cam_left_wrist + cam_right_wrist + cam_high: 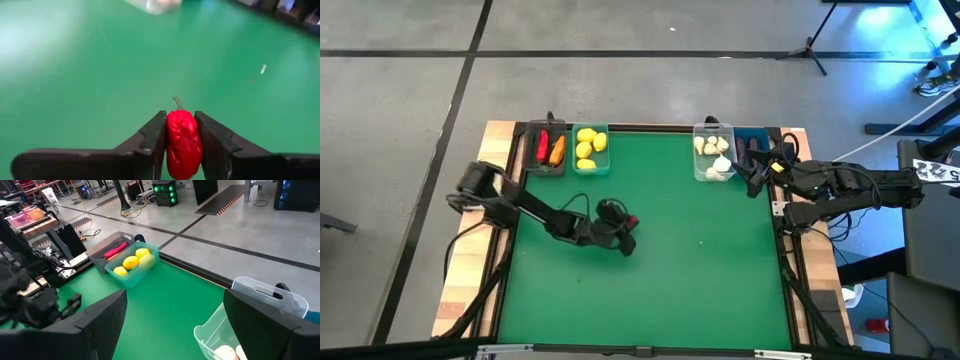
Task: Sort produce into baskets
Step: Put the red pepper into the black bin
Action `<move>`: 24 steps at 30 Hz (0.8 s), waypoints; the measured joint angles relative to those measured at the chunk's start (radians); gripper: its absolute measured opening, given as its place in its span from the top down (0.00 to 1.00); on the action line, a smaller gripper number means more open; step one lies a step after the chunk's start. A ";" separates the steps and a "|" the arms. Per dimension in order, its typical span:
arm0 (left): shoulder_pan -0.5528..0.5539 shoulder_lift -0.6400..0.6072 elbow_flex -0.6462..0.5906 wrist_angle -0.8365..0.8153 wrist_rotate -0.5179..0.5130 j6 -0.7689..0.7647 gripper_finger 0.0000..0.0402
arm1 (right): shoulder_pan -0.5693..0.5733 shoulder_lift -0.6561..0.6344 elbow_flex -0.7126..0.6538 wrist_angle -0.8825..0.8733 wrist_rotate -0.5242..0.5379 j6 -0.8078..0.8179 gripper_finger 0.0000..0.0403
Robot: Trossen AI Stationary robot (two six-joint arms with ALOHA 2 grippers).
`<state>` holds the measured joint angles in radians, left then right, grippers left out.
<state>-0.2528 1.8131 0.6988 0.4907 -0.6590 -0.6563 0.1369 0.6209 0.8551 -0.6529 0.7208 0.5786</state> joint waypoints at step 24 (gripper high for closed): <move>0.679 -0.981 -0.028 -1.217 -0.141 -0.183 0.78 | 0.000 0.000 0.000 -0.001 0.001 0.000 0.18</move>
<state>0.4259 0.8319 0.6707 -0.7267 -0.7996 -0.8390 0.1368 0.6209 0.8551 -0.6537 0.7223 0.5781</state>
